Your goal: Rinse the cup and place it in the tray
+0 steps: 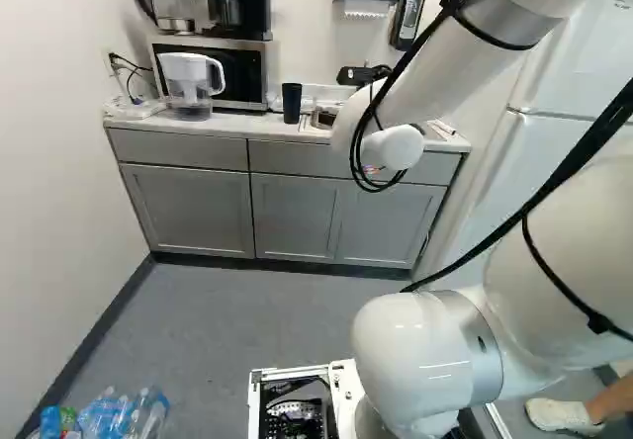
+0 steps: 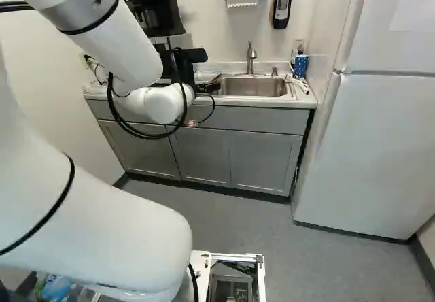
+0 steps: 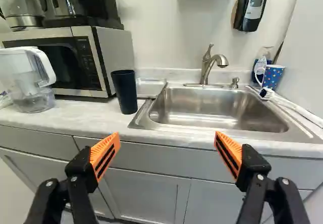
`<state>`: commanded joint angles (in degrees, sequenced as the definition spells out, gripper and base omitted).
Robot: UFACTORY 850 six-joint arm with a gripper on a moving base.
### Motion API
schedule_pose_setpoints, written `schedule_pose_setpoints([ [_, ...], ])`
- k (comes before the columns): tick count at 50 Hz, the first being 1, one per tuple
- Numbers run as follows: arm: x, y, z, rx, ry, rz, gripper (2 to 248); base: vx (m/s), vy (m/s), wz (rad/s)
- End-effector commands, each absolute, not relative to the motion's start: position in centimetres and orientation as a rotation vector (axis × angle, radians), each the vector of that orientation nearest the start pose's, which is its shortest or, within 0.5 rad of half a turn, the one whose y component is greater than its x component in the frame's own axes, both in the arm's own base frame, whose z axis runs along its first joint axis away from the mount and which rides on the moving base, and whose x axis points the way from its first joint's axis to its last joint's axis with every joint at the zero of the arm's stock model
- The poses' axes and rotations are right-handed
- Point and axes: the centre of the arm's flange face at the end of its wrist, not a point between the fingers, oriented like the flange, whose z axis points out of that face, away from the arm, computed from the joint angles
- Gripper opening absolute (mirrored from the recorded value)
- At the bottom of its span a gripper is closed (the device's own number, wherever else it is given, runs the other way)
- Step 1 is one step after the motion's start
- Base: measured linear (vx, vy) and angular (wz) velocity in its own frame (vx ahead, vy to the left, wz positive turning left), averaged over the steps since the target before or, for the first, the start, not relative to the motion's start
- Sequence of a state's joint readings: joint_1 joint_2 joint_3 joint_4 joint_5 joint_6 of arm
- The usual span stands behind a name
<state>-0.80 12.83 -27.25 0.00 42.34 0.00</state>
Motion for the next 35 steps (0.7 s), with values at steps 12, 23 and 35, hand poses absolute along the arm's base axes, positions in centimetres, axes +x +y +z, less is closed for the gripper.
schedule_pose_setpoints([
  [12, 40.1, -0.6, 51.5, -2.359, 0.016, -2.089, 247, 0.0, 0.0, 0.0],
  [23, 40.9, -0.6, 52.6, -2.348, 0.016, -2.101, 247, 0.0, 0.0, 0.0],
  [35, 41.8, -0.6, 53.7, -2.338, 0.016, -2.112, 247, 0.0, 0.0, 0.0],
])
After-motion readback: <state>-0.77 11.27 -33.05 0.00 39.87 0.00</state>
